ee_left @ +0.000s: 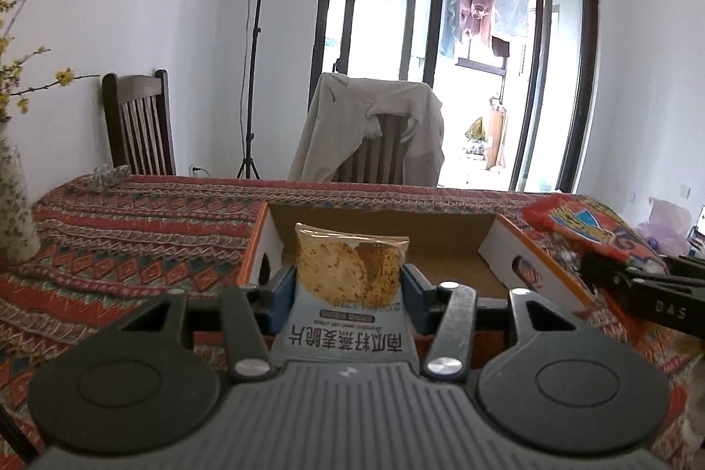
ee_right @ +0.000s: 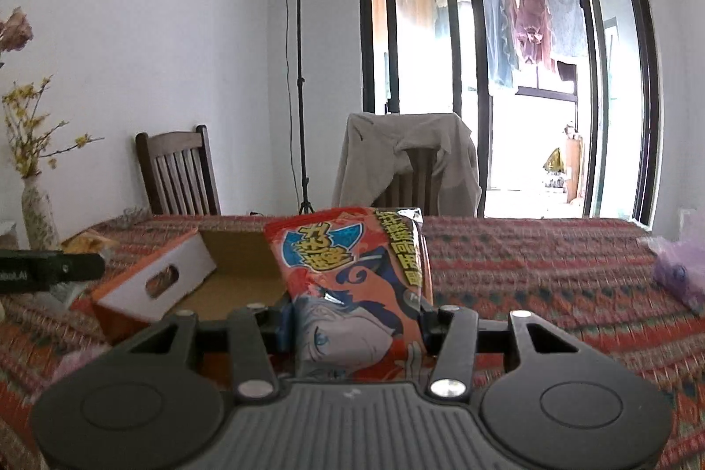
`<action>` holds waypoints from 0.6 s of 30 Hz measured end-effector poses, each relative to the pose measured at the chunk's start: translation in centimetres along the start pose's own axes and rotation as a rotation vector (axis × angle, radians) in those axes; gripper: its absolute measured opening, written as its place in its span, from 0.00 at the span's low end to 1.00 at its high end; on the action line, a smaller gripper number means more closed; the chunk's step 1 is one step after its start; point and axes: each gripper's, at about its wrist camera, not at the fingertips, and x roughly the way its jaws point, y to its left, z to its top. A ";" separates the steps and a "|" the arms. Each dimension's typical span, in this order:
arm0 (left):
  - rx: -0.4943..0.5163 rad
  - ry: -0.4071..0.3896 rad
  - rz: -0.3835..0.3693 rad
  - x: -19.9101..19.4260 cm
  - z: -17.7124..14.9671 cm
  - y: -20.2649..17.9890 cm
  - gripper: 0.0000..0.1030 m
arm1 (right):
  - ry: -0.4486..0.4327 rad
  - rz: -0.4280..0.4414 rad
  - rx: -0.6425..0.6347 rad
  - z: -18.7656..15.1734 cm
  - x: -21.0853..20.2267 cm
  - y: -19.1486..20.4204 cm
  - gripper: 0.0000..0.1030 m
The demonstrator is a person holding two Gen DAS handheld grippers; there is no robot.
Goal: Organize snacks
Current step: 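Carry both packets into the cardboard box and open both tools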
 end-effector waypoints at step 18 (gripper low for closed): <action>-0.060 0.034 0.089 9.6 0.9 0.9 0.51 | 0.130 -0.007 0.035 -0.4 11.1 0.3 0.46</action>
